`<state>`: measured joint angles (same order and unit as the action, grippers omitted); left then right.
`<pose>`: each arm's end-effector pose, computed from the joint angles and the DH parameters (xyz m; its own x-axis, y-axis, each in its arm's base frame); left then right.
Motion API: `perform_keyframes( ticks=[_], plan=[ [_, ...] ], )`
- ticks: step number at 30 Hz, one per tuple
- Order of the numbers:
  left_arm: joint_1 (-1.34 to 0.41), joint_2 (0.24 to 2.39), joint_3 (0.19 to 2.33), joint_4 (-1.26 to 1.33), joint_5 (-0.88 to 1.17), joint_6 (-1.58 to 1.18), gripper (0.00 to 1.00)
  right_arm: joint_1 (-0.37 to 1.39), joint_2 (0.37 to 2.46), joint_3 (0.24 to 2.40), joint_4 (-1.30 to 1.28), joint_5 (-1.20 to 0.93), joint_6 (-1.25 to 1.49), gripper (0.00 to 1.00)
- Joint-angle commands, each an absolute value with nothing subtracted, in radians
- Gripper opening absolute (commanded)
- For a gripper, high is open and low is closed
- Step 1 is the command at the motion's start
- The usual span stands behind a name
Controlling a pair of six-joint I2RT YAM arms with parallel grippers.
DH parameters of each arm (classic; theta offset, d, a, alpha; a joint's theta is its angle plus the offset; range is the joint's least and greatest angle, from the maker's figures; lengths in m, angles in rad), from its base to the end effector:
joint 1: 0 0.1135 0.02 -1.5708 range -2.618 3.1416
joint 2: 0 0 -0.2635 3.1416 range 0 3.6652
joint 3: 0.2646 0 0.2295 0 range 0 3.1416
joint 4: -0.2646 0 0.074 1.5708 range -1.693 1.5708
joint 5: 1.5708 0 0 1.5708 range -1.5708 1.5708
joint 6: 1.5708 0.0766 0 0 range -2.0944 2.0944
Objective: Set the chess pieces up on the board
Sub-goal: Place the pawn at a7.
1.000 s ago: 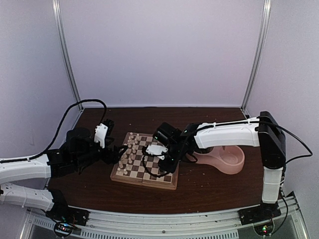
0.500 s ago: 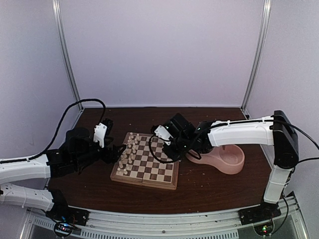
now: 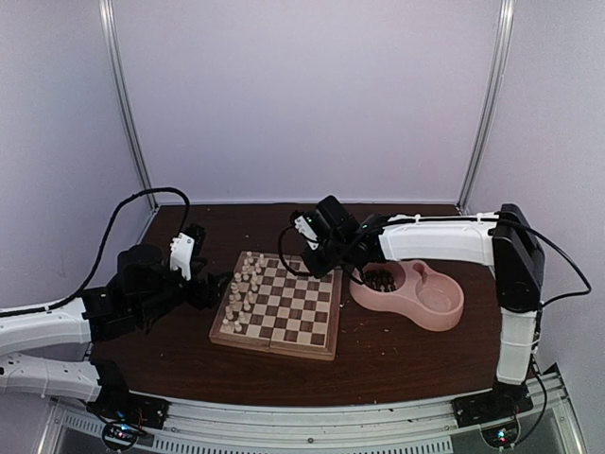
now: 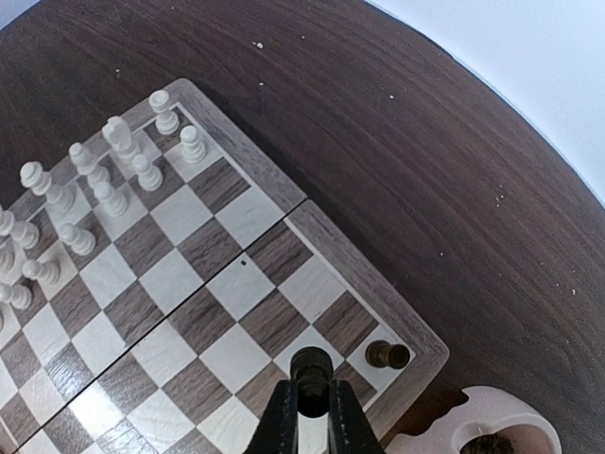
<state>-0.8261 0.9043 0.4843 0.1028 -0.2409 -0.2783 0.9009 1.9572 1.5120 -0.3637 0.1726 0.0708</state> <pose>0.1658 -0.1529 0.2388 -0.3572 -0.0061 -0.9340 0.4808 0.8561 -0.1895 0.2886 0.3432 0.2082 -0.4975 -0.5159 -0.6974 -0.6651 0.7430 -0.0751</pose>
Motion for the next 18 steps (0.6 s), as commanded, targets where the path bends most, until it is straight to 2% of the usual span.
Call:
perform_keyframes(
  ticks=[1,18],
  plan=[
    [-0.823,0.915,0.489,0.135,-0.257,-0.269,0.75,0.871,2.038,1.614,-0.447,0.152,0.133,0.03],
    [-0.824,0.909,0.495,0.122,-0.249,-0.263,0.75,0.825,2.146,1.692,-0.454,0.104,0.135,0.04]
  ],
)
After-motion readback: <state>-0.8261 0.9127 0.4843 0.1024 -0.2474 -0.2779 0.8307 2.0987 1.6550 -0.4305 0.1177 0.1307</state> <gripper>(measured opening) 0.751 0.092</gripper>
